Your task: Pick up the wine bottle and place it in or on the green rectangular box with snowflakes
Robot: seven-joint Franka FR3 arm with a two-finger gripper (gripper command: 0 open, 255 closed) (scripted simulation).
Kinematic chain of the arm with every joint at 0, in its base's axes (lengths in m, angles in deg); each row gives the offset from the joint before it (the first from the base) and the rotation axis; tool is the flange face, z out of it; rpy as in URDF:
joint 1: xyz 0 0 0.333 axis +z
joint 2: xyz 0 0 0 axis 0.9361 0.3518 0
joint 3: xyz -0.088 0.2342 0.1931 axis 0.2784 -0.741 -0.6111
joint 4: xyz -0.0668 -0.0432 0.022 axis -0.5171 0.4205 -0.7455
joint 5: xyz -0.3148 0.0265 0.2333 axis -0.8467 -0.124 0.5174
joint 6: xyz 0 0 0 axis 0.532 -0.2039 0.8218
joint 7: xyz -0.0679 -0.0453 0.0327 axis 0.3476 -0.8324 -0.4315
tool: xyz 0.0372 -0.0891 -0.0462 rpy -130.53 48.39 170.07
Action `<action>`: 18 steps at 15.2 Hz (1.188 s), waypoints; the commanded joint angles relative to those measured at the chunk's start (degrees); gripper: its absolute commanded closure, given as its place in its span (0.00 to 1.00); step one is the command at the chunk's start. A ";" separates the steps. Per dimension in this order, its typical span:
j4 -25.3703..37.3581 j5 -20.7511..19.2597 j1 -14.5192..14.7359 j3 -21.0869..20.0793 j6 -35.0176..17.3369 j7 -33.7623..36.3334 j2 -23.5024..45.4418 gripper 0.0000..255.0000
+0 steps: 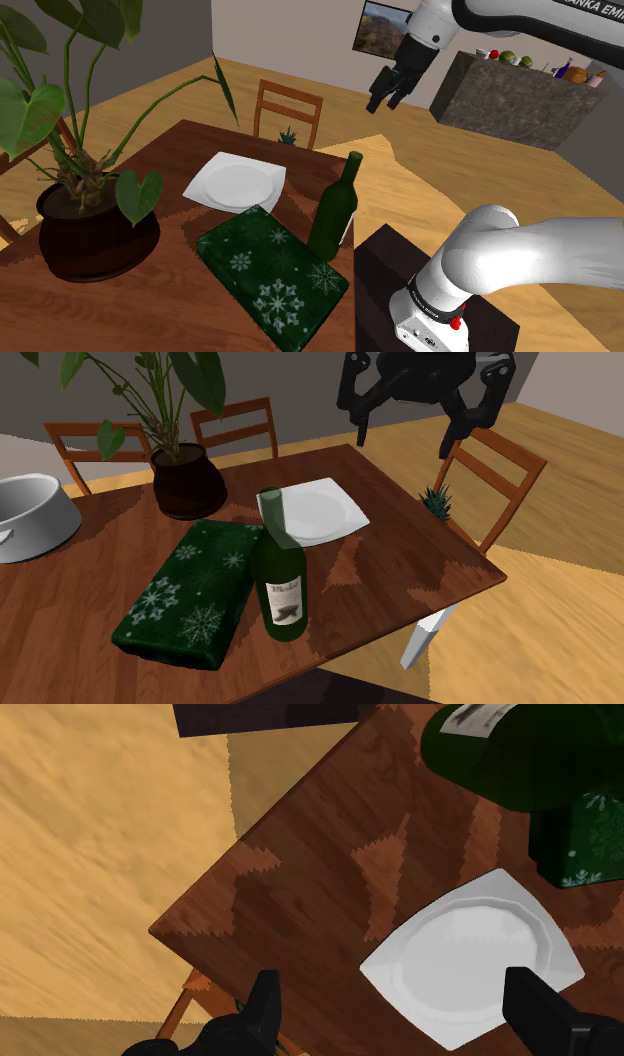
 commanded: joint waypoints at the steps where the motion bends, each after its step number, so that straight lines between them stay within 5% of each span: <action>1: 0.00 0.00 0.00 0.00 0.00 0.00 0.00 0.00; 13: -6.76 11.32 3.71 -14.28 3.34 18.17 -5.46 0.00; 18: -10.21 12.57 4.16 -15.67 0.60 19.04 -6.02 0.00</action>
